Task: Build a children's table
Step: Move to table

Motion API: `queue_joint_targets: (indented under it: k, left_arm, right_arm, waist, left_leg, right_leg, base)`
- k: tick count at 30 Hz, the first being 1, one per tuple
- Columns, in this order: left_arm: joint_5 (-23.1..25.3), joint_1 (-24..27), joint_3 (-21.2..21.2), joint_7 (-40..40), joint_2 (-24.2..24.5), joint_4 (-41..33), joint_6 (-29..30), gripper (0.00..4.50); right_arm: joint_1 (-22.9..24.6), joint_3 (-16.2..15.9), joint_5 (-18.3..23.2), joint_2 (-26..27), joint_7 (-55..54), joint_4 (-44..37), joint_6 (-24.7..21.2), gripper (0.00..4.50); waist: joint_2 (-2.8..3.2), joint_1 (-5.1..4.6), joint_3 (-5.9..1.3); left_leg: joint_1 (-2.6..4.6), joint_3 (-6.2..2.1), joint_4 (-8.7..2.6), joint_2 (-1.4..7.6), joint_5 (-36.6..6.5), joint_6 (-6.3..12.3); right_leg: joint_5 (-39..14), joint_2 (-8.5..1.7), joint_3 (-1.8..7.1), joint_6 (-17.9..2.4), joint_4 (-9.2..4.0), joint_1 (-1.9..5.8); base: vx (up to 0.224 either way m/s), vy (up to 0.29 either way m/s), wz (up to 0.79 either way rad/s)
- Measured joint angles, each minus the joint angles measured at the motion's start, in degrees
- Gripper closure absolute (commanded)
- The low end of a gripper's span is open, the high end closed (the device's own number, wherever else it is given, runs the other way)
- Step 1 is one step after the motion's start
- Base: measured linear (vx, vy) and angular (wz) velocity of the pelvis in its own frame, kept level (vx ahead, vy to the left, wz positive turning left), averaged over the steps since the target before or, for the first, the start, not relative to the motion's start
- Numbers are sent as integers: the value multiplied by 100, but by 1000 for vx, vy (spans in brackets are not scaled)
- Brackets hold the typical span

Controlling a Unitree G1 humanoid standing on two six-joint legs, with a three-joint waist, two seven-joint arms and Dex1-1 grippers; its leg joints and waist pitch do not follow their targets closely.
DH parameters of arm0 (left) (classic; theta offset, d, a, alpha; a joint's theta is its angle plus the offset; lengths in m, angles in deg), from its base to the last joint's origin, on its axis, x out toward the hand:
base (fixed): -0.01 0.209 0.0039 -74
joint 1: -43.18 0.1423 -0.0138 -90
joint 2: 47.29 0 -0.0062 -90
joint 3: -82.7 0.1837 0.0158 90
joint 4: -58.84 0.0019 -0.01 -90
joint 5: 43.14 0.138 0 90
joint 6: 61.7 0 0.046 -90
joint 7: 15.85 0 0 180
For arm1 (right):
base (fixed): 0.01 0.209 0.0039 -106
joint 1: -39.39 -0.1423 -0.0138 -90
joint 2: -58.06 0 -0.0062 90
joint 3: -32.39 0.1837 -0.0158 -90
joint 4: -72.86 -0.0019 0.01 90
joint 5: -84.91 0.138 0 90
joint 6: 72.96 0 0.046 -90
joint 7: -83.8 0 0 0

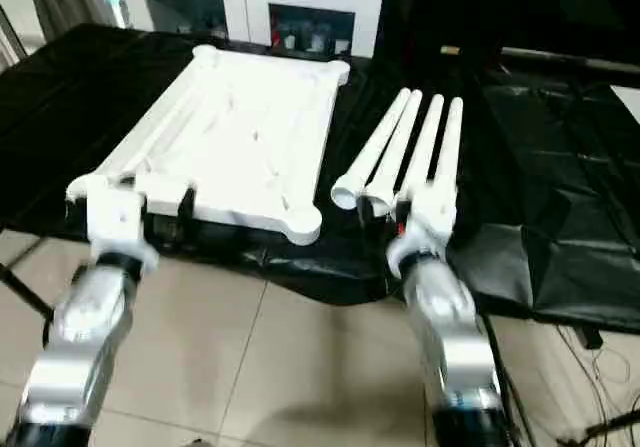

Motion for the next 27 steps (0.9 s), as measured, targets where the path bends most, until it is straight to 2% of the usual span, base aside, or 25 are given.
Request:
queue_joint_targets:
  k: [1, 2, 4, 5, 6, 7, 9, 10, 11, 13, 14, 16, 17, 18, 19, 21, 22, 23, 24, 25, 26, 27]
  left_arm:
    - [0, -1, 0, -1, -33, 0, -13, 1]
    - [2, -11, 14, -1, -90, 0, -42, 1]
    - [2, -25, 1, -5, -78, -14, -77, 1]
    - [2, -22, -14, -12, -52, -14, -83, 1]
    - [3, -21, -36, -17, -44, -13, -83, 1]
    - [10, 19, -65, -36, -38, -10, -82, 1]
    - [23, 57, -117, -85, -25, -18, -79, 1]
    - [24, 58, -122, -115, -39, -42, -80, 1]
    - [24, 69, -123, -122, -54, -63, -80, 1]
    - [26, 93, -114, -122, -87, -105, -81, 1]
    - [31, 117, -115, -127, -93, -139, -81, 1]
    - [156, 241, -100, -206, -110, -241, -142, 1]
    - [199, 262, -101, -245, -110, -252, -161, 1]
    - [265, 275, -100, -290, -99, -272, -161, 1]
    - [325, 278, -113, -338, -95, -289, -161, 1]
    - [378, 281, -107, -387, -101, -305, -166, 1]
    - [407, 283, -108, -397, -101, -306, -198, 1]
    - [406, 285, -104, -397, -127, -326, -197, 1]
    - [405, 287, -100, -397, -154, -369, -185, 1]
    - [406, 284, -98, -397, -169, -424, -171, 1]
    - [410, 294, -87, -397, -195, -431, -170, 1]
    - [412, 298, -59, -396, -210, -435, -170, 1]
  right_arm:
    - [9, 9, -12, 2, -8, 0, -5, 0]
    - [6, 13, -13, 5, -21, -3, -17, 0]
    - [-16, 18, -14, 18, -34, -5, -55, 0]
    - [-19, 6, -18, 21, -35, -6, -80, 0]
    - [-36, -10, -23, 50, -37, -9, -84, 0]
    - [-96, -83, -39, 60, -36, -8, -89, 0]
    - [-183, -250, -84, 119, -29, -14, -85, 0]
    - [-197, -300, -147, 122, -33, -12, -24, 0]
    - [-198, -332, -227, 93, -31, -8, 29, 0]
    - [-220, -359, -345, 23, -15, 2, 117, 0]
    - [-244, -356, -344, 26, 1, 23, 132, 0]
    - [-277, -388, -308, 56, 86, 69, 94, 0]
    - [-276, -410, -290, 69, 136, 74, 34, 0]
    - [-276, -422, -212, 118, 198, 74, -26, 0]
    - [-274, -461, -134, 169, 253, 74, -74, 0]
    - [-275, -465, -64, 238, 274, 72, -82, 0]
    - [-275, -465, -52, 274, 277, 71, -82, 0]
    - [-278, -461, -16, 284, 292, 69, -78, 0]
    - [-279, -457, 2, 301, 317, 69, -70, 0]
    - [-306, -453, 20, 313, 343, 68, -48, 0]
    - [-308, -452, 4, 313, 330, 68, -26, 0]
    - [-305, -447, -21, 298, 306, 70, 1, 0]
  waist:
    - [-1, 32, 1]
    - [-25, 45, 13]
    - [9, 14, -9]
    - [-17, -70, -21]
    - [-58, -170, -41]
    - [-77, -283, -46]
    - [-90, -431, -48]
    - [-116, -463, -52]
    - [-130, -467, -52]
    - [-161, -452, -51]
    - [-164, -449, -52]
    - [-175, -466, -47]
    - [-165, -482, -41]
    - [-156, -469, -35]
    - [-151, -458, -33]
    - [-147, -445, -30]
    - [-151, -441, -33]
    - [-152, -440, -33]
    - [-184, -426, -42]
    - [-267, -410, -67]
    - [-275, -376, -53]
    - [-277, -299, -37]
  left_leg:
    - [-12, -8, 37, -25, -35, 37]
    - [-28, -123, 198, -156, -156, 211]
    - [-111, -342, 369, -309, -299, 285]
    - [-156, -351, 384, -373, -307, 346]
    - [-163, -323, 381, -431, -285, 456]
    - [-182, -278, 394, -497, -288, 585]
    - [-202, -239, 392, -604, -271, 733]
    - [-215, -192, 380, -646, -252, 781]
    - [-227, -170, 375, -667, -241, 832]
    - [-271, -132, 369, -713, -204, 911]
    - [-293, -119, 369, -724, -189, 938]
    - [-301, -97, 362, -729, -170, 984]
    - [-298, -110, 358, -726, -165, 983]
    - [-299, -125, 355, -721, -154, 952]
    - [-296, -154, 352, -704, -131, 912]
    - [-297, -174, 282, -687, -66, 805]
    - [-297, -176, 212, -651, -33, 758]
    - [-303, -175, 168, -611, -1, 708]
    - [-312, -145, 106, -601, 12, 692]
    - [-338, -100, 74, -589, 24, 673]
    - [-347, -89, 47, -586, 20, 667]
    - [-370, -133, 129, -596, -32, 629]
  right_leg:
    - [14, 37, 108, 22, -3, -3]
    - [49, 71, 308, 89, -19, 2]
    - [127, 88, 470, 207, -89, 15]
    - [162, 18, 445, 204, -157, 23]
    - [192, -35, 387, 145, -197, -3]
    - [213, -152, 303, 3, -223, -44]
    - [188, -376, 65, -240, -228, -56]
    - [180, -497, -28, -263, -274, -52]
    - [181, -558, -64, -256, -330, -15]
    - [186, -678, -80, -137, -476, 25]
    - [192, -689, -74, -96, -541, 39]
    - [169, -671, -104, -136, -624, 79]
    - [112, -661, -171, -229, -583, 96]
    - [79, -616, -308, -287, -453, 103]
    - [95, -457, -387, -264, -329, 130]
    - [91, -267, -456, -263, -170, 180]
    - [71, -164, -584, -246, -24, 203]
    - [33, -63, -634, -213, 75, 235]
    - [-32, -40, -673, -216, 114, 257]
    - [-180, -56, -649, -111, 52, 295]
    - [-162, -66, -657, -150, 56, 237]
    - [-158, -87, -676, -162, 55, 182]
  base:
    - [-24, 66, -49]
    - [-26, 121, -50]
    - [-29, 181, -50]
    - [-34, 217, -30]
    - [-1, 230, 1]
    - [-1, 230, 1]
    - [-40, 215, 9]
    - [-64, 205, 9]
    - [-65, 170, 8]
    - [-73, 138, 1]
    - [-83, 126, 1]
    - [-83, 121, -3]
    - [-81, 107, -2]
    - [-81, 61, 2]
    - [-81, 61, 2]
    - [-85, -37, 10]
    - [-89, -70, 13]
    - [-92, -122, 16]
    - [-90, -147, 17]
    - [-90, -147, 17]
    - [-93, -158, 5]
    - [-72, -126, -20]
